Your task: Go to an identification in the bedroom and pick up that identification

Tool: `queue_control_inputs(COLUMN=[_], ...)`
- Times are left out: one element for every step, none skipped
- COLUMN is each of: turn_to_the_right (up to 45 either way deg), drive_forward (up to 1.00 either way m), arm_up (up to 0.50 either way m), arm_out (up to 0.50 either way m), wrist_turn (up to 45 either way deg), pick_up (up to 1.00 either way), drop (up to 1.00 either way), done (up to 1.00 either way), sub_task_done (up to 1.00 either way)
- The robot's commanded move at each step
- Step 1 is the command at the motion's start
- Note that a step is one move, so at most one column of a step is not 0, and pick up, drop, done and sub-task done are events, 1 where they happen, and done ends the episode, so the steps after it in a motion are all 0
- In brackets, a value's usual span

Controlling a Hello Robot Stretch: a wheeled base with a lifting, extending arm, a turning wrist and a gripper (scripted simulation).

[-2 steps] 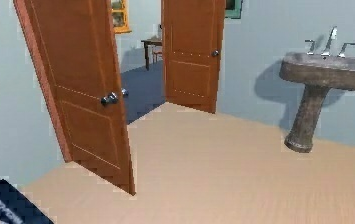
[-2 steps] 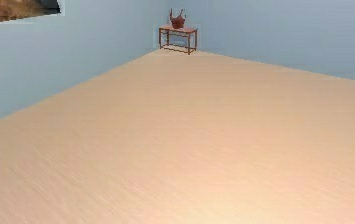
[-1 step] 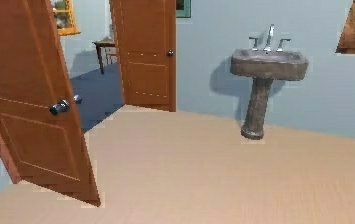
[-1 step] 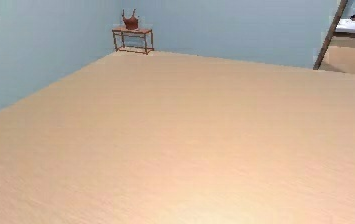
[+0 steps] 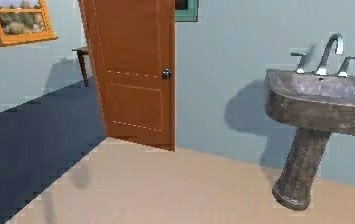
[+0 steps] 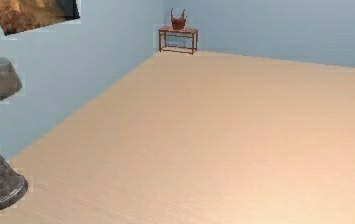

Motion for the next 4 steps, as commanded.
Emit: queue_control_inputs(turn_to_the_right=[15.0,0.0,-21.0,0.0], drive_forward=[0.0,0.15,0.0,0.8], arm_up=[0.0,0.0,0.0,0.0], arm_out=[0.0,0.0,0.0,0.0], wrist_turn=[0.0,0.0,0.0,0.0], pick_up=[0.0,0.0,0.0,0.0], drop=[0.0,0.0,0.0,0.0], done=[0.0,0.0,0.0,0.0], sub_task_done=[0.0,0.0,0.0,0.0])
